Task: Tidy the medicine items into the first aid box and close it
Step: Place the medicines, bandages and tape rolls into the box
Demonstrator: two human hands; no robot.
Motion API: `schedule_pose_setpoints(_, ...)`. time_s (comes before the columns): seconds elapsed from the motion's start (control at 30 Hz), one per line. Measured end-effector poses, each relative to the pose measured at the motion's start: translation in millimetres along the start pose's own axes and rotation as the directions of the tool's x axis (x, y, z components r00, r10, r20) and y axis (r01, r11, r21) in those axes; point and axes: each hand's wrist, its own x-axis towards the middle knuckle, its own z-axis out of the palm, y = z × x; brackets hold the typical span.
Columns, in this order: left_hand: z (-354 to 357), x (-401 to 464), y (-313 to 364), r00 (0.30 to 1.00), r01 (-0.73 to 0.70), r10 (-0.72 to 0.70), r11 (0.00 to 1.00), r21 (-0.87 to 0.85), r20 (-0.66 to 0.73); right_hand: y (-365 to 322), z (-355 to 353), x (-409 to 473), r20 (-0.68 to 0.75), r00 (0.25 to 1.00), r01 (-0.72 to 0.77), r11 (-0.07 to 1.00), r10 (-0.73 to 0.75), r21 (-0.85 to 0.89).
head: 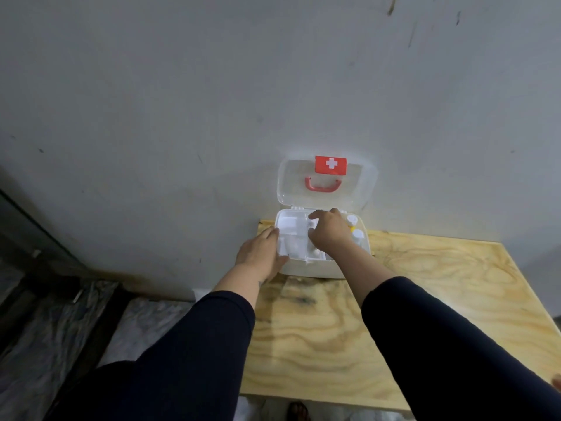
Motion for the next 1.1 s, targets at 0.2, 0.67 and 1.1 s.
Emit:
schedule_pose_setpoints(0.2, -25, -12, 40, 0.992, -0.115, 0.111, 0.990, 0.085, 0.056, 25, -43, -44, 0.006, 1.000, 0.027, 0.998, -0.028, 0.051)
schedule_pose_setpoints(0.67, 39, -45, 228, 0.829, -0.426, 0.317, 0.892, 0.153, 0.460, 202, -119, -172, 0.267, 0.893, -0.326, 0.930, 0.362, -0.171)
schedule_pose_setpoints(1.1, 138, -43, 352, 0.793, -0.442, 0.267, 0.871, 0.214, 0.548, 390, -130, -192, 0.188, 0.839, -0.508, 0.859, 0.510, -0.063)
